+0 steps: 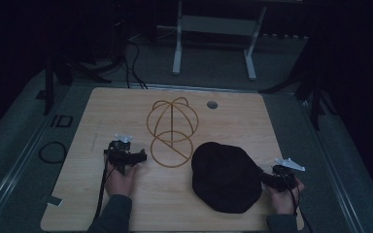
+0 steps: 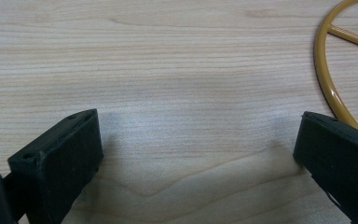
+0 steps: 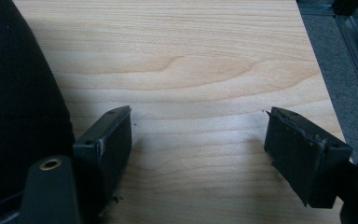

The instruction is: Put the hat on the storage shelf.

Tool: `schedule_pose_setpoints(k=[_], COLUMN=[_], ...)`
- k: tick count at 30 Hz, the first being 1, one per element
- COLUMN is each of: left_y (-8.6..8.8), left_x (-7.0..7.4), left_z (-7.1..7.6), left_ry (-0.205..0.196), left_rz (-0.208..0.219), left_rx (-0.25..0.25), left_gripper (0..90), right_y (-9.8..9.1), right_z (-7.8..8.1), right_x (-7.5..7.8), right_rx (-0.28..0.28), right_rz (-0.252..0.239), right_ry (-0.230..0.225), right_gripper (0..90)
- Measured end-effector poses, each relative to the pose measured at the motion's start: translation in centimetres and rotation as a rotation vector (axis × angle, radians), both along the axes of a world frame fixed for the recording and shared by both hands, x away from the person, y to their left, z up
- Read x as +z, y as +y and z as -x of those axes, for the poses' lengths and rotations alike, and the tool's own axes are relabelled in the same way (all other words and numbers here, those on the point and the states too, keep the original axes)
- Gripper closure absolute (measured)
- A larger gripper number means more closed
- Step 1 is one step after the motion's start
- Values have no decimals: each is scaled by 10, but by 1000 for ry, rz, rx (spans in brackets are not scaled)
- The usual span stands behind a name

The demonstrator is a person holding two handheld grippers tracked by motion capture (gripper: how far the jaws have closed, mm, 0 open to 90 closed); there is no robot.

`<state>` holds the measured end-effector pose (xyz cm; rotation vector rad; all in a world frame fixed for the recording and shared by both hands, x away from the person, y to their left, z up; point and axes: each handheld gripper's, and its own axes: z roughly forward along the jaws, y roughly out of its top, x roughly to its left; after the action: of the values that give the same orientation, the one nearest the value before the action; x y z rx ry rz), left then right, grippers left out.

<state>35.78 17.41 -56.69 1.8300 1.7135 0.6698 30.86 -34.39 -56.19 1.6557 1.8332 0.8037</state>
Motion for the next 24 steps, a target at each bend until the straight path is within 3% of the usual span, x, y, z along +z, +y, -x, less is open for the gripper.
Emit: schedule_pose_setpoints(k=[9,13,15,24], left_y=[0,0,0,-1], left_x=[0,0,0,0], left_z=[0,0,0,0], left_ry=[1,1,1,3], left_rz=[0,0,0,-3], left_rx=[-1,-2,-2,-5], left_gripper=[7,7,7,7], right_y=[-1,-6,-9,-12], right_z=[-1,-1,0,6], right_x=[0,5,6,20], right_rx=[3,-2,15,37], right_rz=[-3,0,-3,17], right_ry=[-2,20,27,24], right_gripper=[243,426,470,451])
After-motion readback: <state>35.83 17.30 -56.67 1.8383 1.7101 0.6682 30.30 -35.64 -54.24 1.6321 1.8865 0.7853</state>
